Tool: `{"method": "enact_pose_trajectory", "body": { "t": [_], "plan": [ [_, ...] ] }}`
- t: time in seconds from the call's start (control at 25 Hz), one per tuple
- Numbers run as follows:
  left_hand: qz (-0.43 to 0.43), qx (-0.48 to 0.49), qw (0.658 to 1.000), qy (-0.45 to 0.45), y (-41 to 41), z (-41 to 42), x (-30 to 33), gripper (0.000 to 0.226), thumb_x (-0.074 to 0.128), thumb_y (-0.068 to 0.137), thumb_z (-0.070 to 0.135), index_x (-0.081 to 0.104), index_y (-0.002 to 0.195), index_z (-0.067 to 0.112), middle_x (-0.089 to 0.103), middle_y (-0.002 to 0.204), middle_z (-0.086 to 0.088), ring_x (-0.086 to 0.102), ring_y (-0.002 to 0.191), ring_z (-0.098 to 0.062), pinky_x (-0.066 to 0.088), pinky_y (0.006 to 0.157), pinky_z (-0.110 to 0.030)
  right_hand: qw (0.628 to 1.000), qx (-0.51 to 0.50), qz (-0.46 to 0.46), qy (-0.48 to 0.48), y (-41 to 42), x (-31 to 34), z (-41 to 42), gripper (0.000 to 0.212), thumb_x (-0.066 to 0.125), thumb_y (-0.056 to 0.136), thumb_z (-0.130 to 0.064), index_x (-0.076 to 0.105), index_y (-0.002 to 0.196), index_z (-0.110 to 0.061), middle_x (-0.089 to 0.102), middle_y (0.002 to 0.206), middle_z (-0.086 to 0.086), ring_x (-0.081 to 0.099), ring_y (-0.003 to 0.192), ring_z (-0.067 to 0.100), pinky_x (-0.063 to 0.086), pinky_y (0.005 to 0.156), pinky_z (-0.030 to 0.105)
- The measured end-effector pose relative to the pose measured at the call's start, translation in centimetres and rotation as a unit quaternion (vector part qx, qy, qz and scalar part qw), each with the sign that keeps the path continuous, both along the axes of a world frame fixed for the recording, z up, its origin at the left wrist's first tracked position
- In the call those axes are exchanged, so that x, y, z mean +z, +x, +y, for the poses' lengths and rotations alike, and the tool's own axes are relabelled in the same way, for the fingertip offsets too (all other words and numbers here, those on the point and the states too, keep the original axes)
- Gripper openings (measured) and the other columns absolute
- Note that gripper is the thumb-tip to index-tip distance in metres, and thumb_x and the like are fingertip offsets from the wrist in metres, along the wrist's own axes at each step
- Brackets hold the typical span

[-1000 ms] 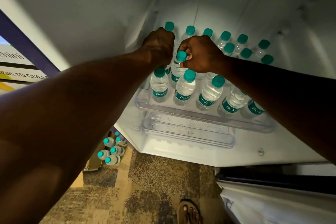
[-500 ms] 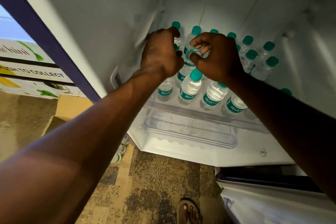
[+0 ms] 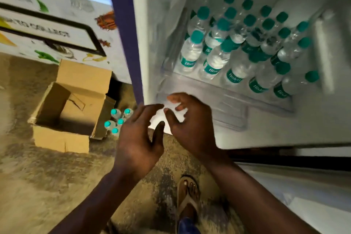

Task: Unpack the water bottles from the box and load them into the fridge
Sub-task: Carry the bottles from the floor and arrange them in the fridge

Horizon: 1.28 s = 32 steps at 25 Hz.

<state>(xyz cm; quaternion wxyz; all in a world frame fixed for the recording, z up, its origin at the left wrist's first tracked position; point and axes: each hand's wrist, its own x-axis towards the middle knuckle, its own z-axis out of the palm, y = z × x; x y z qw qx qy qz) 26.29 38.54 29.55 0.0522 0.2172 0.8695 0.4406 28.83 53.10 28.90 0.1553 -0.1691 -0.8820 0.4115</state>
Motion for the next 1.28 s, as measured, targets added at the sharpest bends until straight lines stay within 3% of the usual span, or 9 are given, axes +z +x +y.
{"method": "enact_pose_trajectory", "body": {
  "t": [0.2, 0.4, 0.52, 0.64, 0.8, 1.0, 1.12, 1.2, 1.28],
  "plan": [
    [-0.106, 0.051, 0.980, -0.163, 0.1, -9.2, -8.5, 0.045, 0.072, 0.086, 0.015, 0.062, 0.130, 0.016, 0.066, 0.126, -0.005, 0.063, 0.112, -0.022, 0.052, 0.091, -0.033, 0.982, 0.092, -0.168, -0.005, 0.3, -7.0, -7.8, 0.029, 0.069, 0.082, -0.033, 0.067, 0.110, -0.025, 0.073, 0.102, -0.005, 0.069, 0.088, 0.016, 0.057, 0.079, 0.036],
    [-0.200, 0.090, 0.943, -0.249, -3.1, -15.7, -16.7, 0.044, 0.071, 0.086, 0.023, 0.062, 0.128, 0.013, 0.070, 0.117, -0.012, 0.066, 0.105, -0.030, 0.055, 0.089, -0.039, 0.963, 0.119, -0.243, 0.014, -3.7, -13.0, -12.8, 0.040, 0.074, 0.084, -0.026, 0.064, 0.122, -0.021, 0.072, 0.108, 0.001, 0.068, 0.098, 0.021, 0.056, 0.083, 0.034],
    [-0.209, 0.052, 0.924, -0.316, -5.3, -18.6, -22.1, 0.045, 0.068, 0.087, 0.026, 0.060, 0.129, 0.011, 0.067, 0.120, -0.016, 0.064, 0.108, -0.034, 0.055, 0.091, -0.042, 0.951, 0.131, -0.277, 0.031, -5.6, -18.6, -15.0, 0.045, 0.075, 0.084, -0.025, 0.063, 0.128, -0.019, 0.070, 0.109, 0.006, 0.067, 0.099, 0.025, 0.054, 0.084, 0.033],
    [-0.203, 0.006, 0.908, -0.366, -7.6, -19.9, -26.5, 0.052, 0.066, 0.091, 0.026, 0.052, 0.139, 0.013, 0.060, 0.131, -0.017, 0.057, 0.119, -0.035, 0.050, 0.095, -0.041, 0.927, 0.164, -0.325, 0.089, -6.7, -24.7, -16.8, 0.051, 0.076, 0.086, -0.029, 0.057, 0.133, -0.024, 0.069, 0.115, 0.005, 0.065, 0.107, 0.025, 0.056, 0.090, 0.036],
    [-0.154, -0.048, 0.905, -0.393, -12.1, -19.4, -31.6, 0.063, 0.069, 0.091, 0.019, 0.041, 0.147, 0.013, 0.054, 0.137, -0.015, 0.056, 0.118, -0.033, 0.050, 0.093, -0.043, 0.910, 0.189, -0.348, 0.123, -8.7, -31.3, -18.1, 0.063, 0.078, 0.085, -0.031, 0.047, 0.140, -0.026, 0.068, 0.119, 0.005, 0.064, 0.112, 0.029, 0.055, 0.092, 0.042],
    [-0.053, -0.152, 0.861, -0.482, -15.7, -19.0, -38.2, 0.087, 0.071, 0.081, 0.004, 0.024, 0.154, 0.016, 0.045, 0.144, -0.018, 0.045, 0.127, -0.037, 0.047, 0.096, -0.047, 0.912, 0.208, -0.327, 0.132, -11.4, -38.2, -19.5, 0.061, 0.079, 0.083, -0.033, 0.050, 0.136, -0.024, 0.066, 0.124, 0.006, 0.063, 0.113, 0.029, 0.051, 0.089, 0.035],
    [-0.023, -0.134, 0.849, -0.511, -16.4, -18.8, -41.3, 0.073, 0.067, 0.085, 0.008, 0.033, 0.149, 0.019, 0.052, 0.137, -0.021, 0.045, 0.126, -0.039, 0.041, 0.101, -0.049, 0.925, 0.177, -0.323, 0.090, -11.8, -41.4, -20.0, 0.050, 0.078, 0.084, -0.030, 0.058, 0.130, -0.027, 0.068, 0.122, 0.001, 0.064, 0.113, 0.025, 0.051, 0.086, 0.032],
    [-0.009, -0.086, 0.866, -0.492, -16.0, -18.7, -42.5, 0.054, 0.062, 0.091, 0.012, 0.043, 0.142, 0.019, 0.056, 0.132, -0.020, 0.046, 0.124, -0.038, 0.039, 0.101, -0.048, 0.939, 0.140, -0.307, 0.068, -11.5, -42.7, -20.4, 0.039, 0.074, 0.087, -0.026, 0.061, 0.124, -0.028, 0.069, 0.119, -0.001, 0.064, 0.108, 0.022, 0.049, 0.082, 0.030],
    [-0.004, -0.057, 0.880, -0.472, -15.7, -18.7, -42.7, 0.051, 0.064, 0.093, 0.017, 0.046, 0.140, 0.017, 0.056, 0.132, -0.020, 0.046, 0.123, -0.037, 0.039, 0.100, -0.047, 0.945, 0.120, -0.294, 0.078, -11.2, -43.2, -20.6, 0.032, 0.071, 0.089, -0.023, 0.061, 0.119, -0.027, 0.068, 0.117, 0.000, 0.063, 0.104, 0.021, 0.047, 0.081, 0.030]
  ]
}}
